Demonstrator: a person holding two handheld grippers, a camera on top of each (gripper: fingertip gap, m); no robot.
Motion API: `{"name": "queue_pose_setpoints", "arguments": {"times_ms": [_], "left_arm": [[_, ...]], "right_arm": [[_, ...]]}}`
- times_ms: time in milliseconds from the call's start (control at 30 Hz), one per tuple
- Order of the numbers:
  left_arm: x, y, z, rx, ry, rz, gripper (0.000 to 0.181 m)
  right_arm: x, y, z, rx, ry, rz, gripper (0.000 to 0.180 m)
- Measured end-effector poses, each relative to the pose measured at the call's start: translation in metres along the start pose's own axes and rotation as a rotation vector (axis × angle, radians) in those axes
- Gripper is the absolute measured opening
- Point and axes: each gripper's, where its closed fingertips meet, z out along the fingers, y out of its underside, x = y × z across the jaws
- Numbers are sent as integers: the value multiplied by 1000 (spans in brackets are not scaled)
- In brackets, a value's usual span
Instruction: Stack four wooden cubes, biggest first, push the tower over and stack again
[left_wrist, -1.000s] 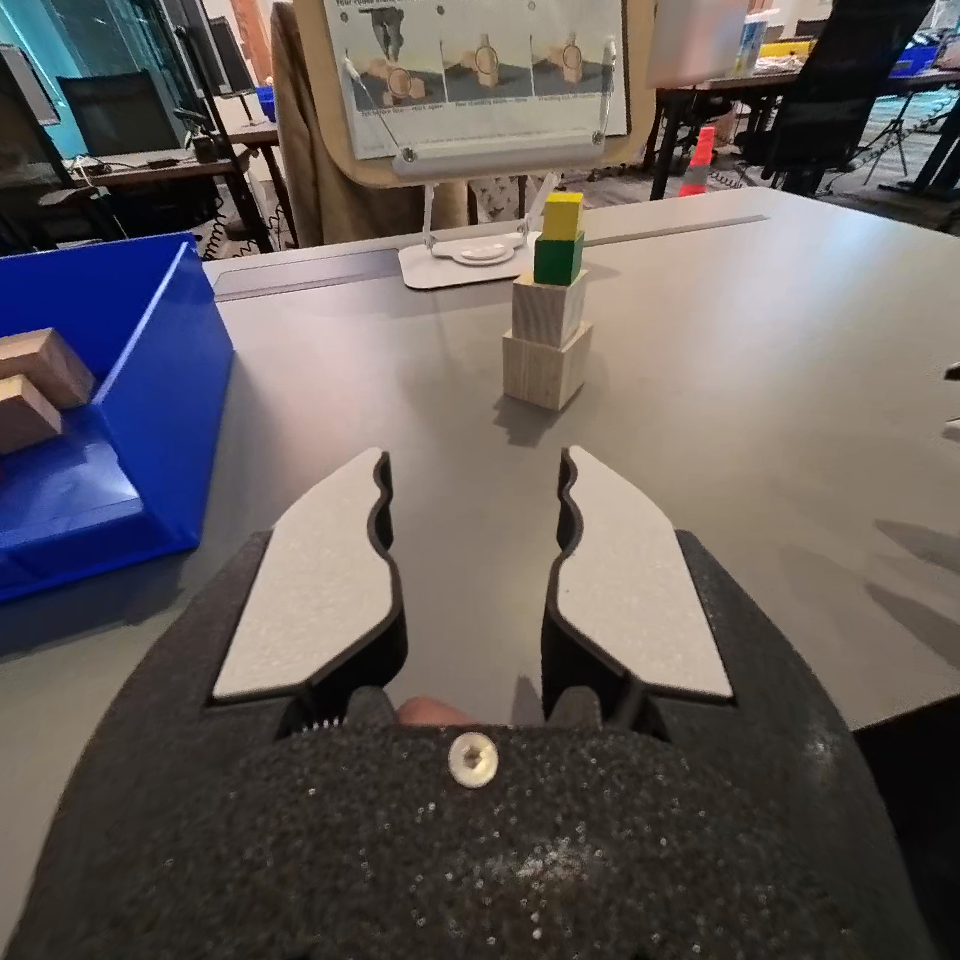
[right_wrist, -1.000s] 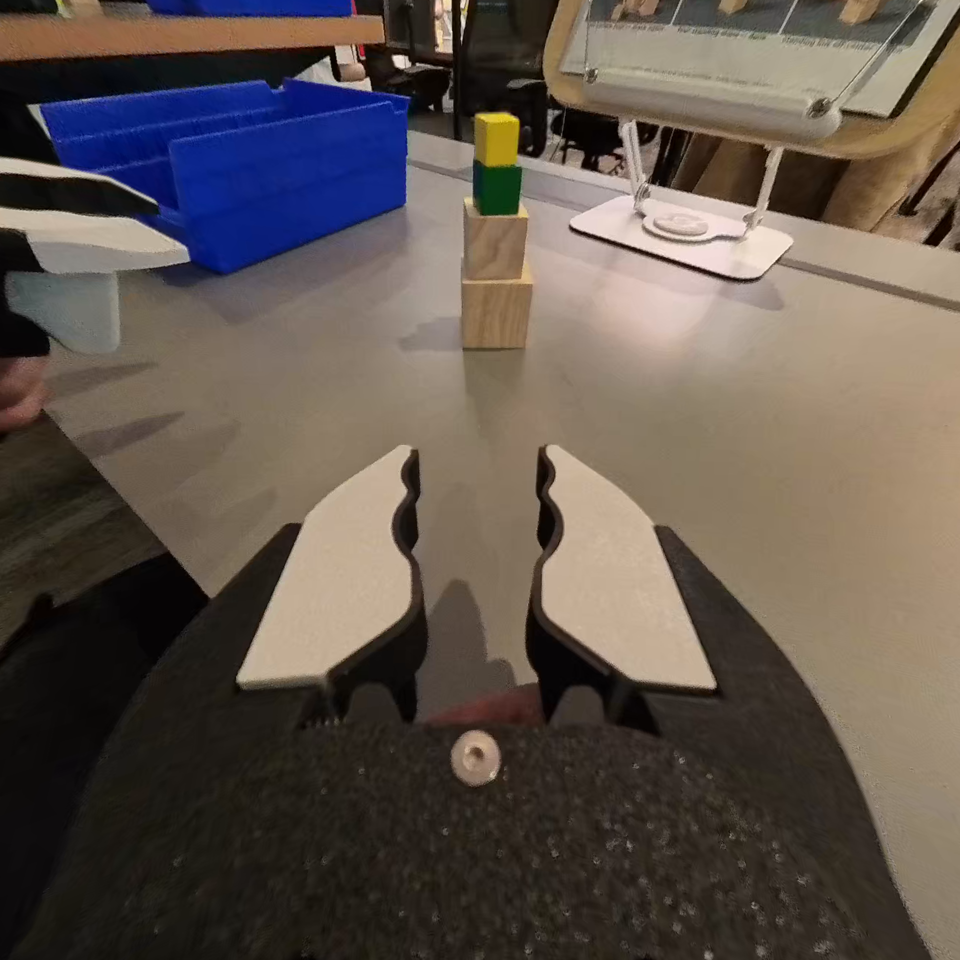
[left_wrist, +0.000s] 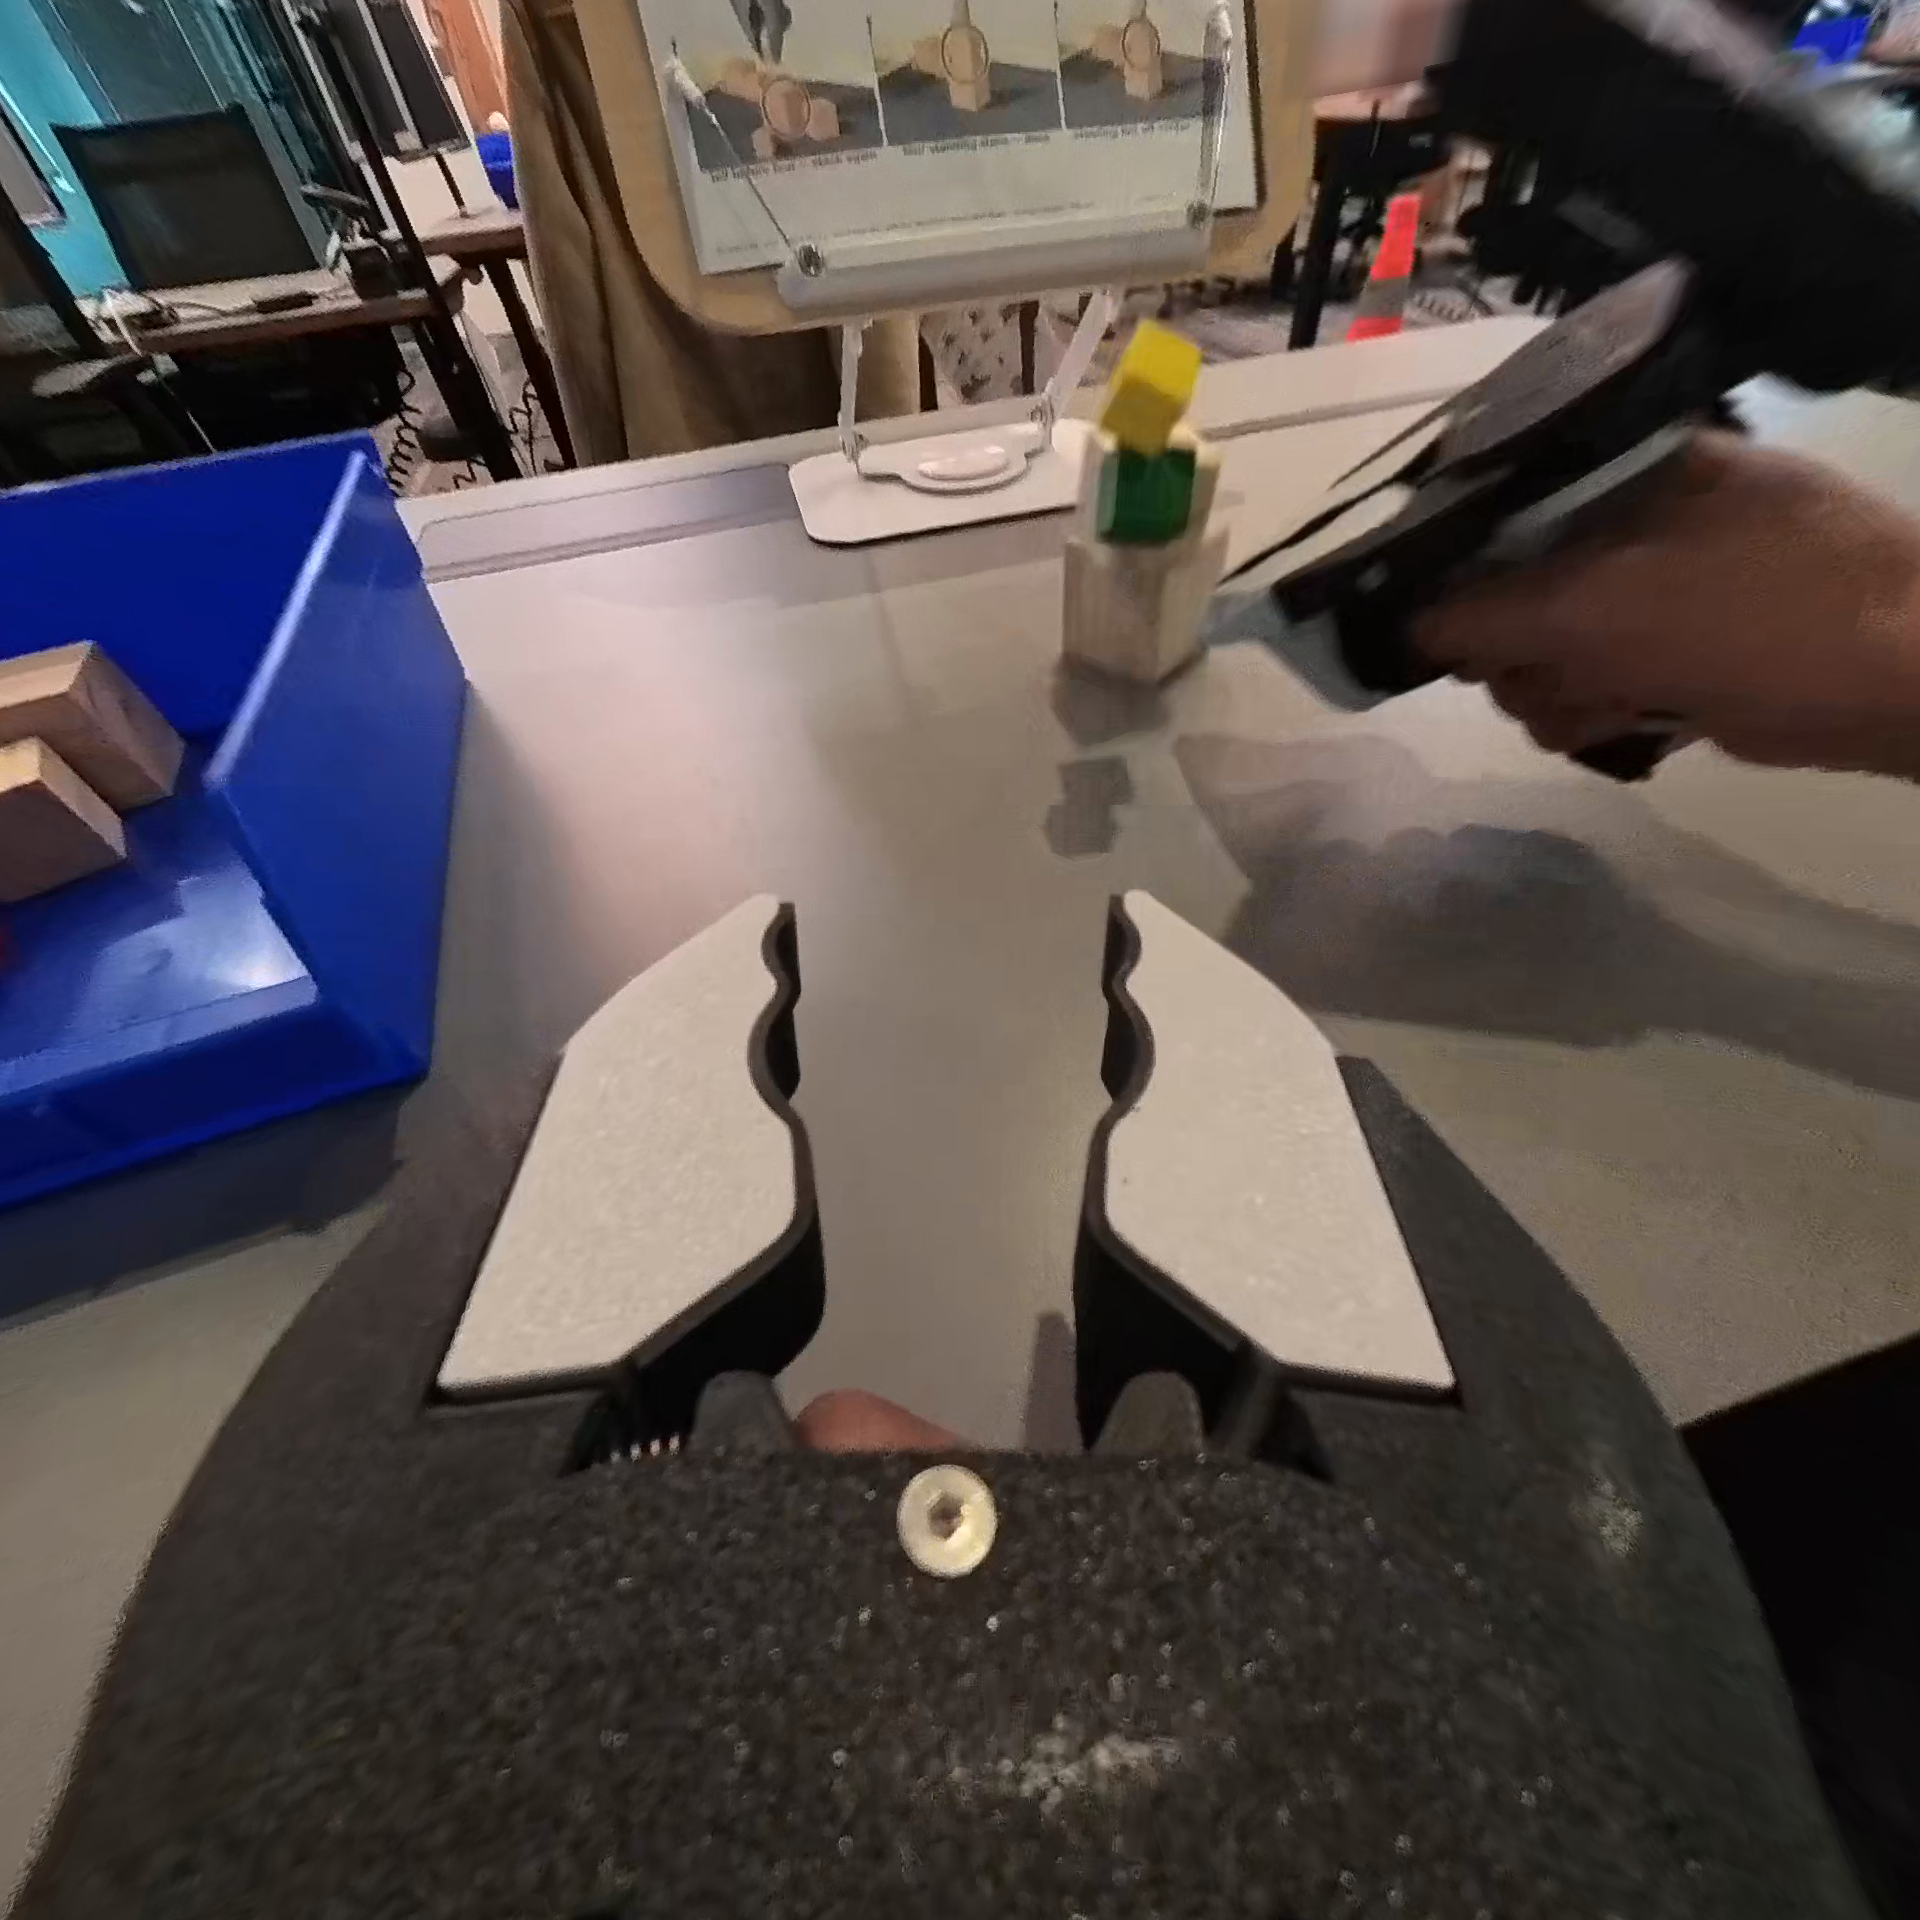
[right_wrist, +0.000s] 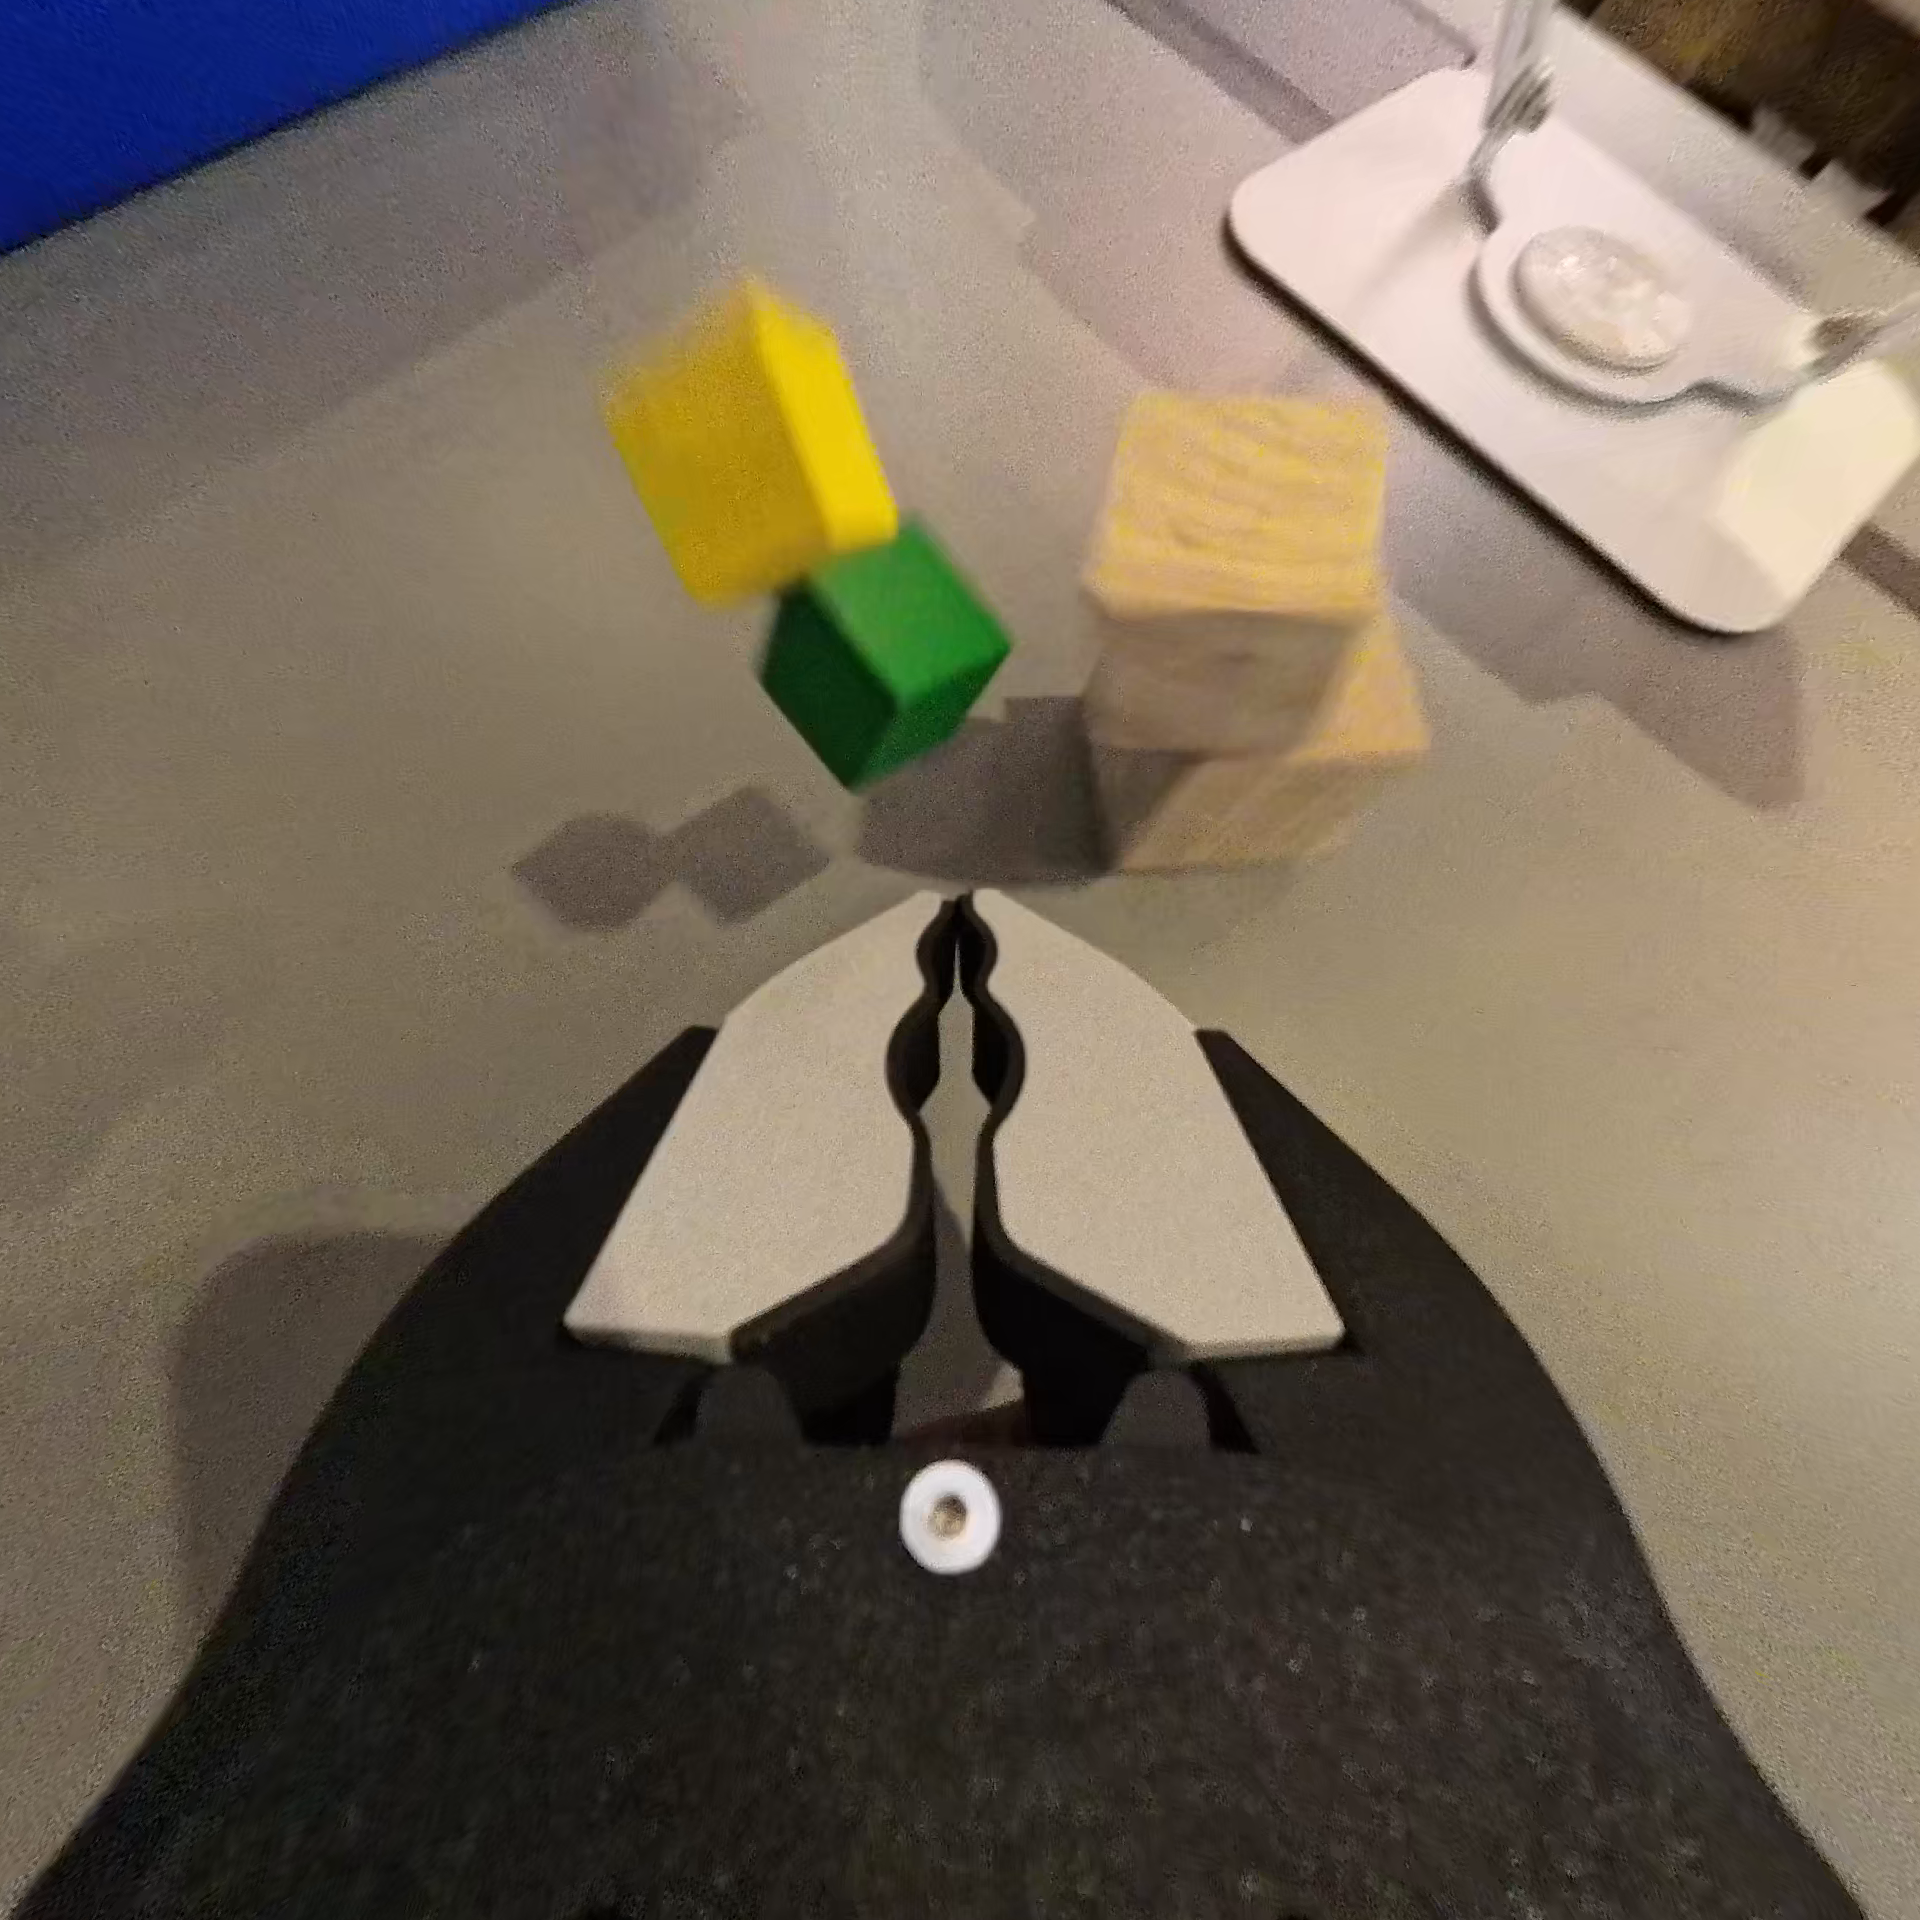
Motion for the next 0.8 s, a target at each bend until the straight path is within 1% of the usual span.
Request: {"name": "queue_pose_setpoints", "arguments": {"times_ms": [67, 167, 233, 300, 400, 433, 533, 600, 700, 800], "left_arm": [[5, 5, 3, -21, 17, -3, 56], [14, 12, 10, -46, 33, 13, 57], [22, 18, 15, -62, 38, 37, 58], [27, 22, 18, -73, 24, 74, 60], [29, 21, 19, -63, -11, 125, 61], [30, 20, 19, -60, -15, 130, 61], [28, 17, 18, -39, -23, 113, 60], [27, 13, 16, -32, -25, 88, 59], [26, 4, 12, -7, -23, 70, 59], [24, -2, 9, 14, -30, 74, 59]], "right_arm": [[-3, 11, -32, 32, 47, -50, 0], [-33, 35, -74, 73, -9, -37, 0], [-44, 56, -93, 79, 12, -59, 0], [-50, 70, -110, 122, 46, -45, 8], [-53, 80, -131, 217, 45, 59, 23], [-54, 81, -138, 249, 39, 82, 26], [-40, 76, -153, 319, 100, 118, 36], [-35, 74, -158, 340, 108, 145, 43], [-28, 73, -163, 365, 148, 154, 47], [-26, 77, -162, 346, 159, 161, 49]]}}
